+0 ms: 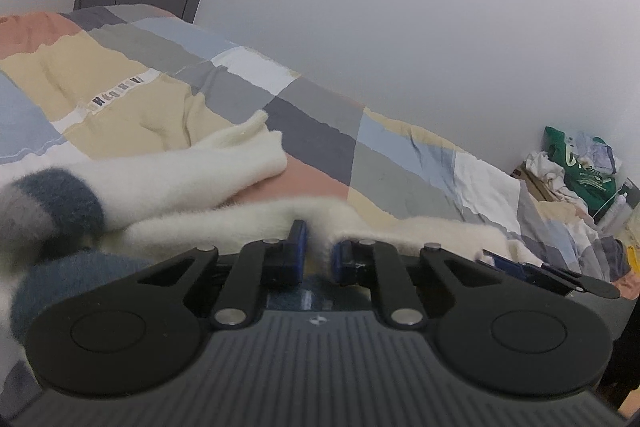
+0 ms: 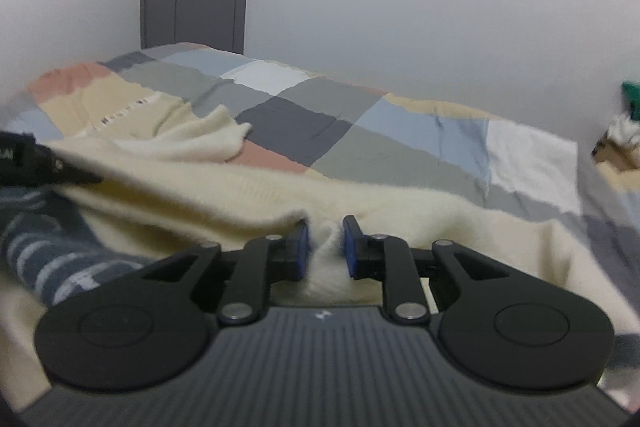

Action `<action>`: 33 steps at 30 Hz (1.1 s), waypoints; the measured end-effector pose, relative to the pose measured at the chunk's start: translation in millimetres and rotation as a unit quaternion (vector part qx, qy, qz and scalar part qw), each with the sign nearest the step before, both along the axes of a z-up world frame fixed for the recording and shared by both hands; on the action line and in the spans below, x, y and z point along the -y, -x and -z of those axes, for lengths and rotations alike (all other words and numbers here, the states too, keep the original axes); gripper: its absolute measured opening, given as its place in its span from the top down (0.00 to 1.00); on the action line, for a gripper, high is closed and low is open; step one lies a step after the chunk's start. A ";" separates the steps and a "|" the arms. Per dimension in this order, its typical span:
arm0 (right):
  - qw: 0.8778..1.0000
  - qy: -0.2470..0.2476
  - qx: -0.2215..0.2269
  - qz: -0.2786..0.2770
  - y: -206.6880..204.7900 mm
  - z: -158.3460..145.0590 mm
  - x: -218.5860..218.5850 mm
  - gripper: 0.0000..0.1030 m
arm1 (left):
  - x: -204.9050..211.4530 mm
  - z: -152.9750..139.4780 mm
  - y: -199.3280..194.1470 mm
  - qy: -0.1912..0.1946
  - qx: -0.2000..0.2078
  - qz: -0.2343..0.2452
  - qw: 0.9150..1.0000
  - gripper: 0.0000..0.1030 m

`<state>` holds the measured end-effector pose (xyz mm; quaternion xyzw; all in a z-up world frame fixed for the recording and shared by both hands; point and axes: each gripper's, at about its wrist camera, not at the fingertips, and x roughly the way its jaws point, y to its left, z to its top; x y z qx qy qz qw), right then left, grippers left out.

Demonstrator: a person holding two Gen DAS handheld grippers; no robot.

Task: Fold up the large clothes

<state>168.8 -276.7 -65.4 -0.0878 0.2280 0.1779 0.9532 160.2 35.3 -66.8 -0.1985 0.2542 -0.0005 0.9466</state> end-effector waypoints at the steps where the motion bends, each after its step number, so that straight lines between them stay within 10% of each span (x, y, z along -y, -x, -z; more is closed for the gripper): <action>1: 1.000 0.015 0.012 -0.001 4.5 -0.4 -3.3 0.76 | -1.1 -0.1 1.4 0.002 0.002 -0.001 1.000 0.85; 7: 0.998 0.022 0.050 -0.019 27.5 -6.8 -8.9 0.41 | -3.6 -4.8 15.9 0.019 0.018 -0.006 1.000 0.85; 12: 0.997 0.028 0.074 -0.020 34.9 -9.1 -8.1 0.38 | -3.0 -11.8 31.8 0.025 0.029 -0.004 0.999 0.85; 18: 0.997 0.023 0.051 0.054 18.9 -4.2 18.4 0.48 | 0.0 -13.7 39.4 0.016 0.037 -0.013 0.999 0.85; 23: 0.997 -0.037 -0.006 0.062 15.5 -8.8 46.0 0.78 | 2.5 -17.2 43.1 0.020 0.042 -0.014 0.999 0.85; 33: 0.989 -0.097 0.104 0.046 33.1 -188.8 80.2 0.90 | 14.3 -150.5 57.0 0.011 0.157 -0.016 0.987 0.86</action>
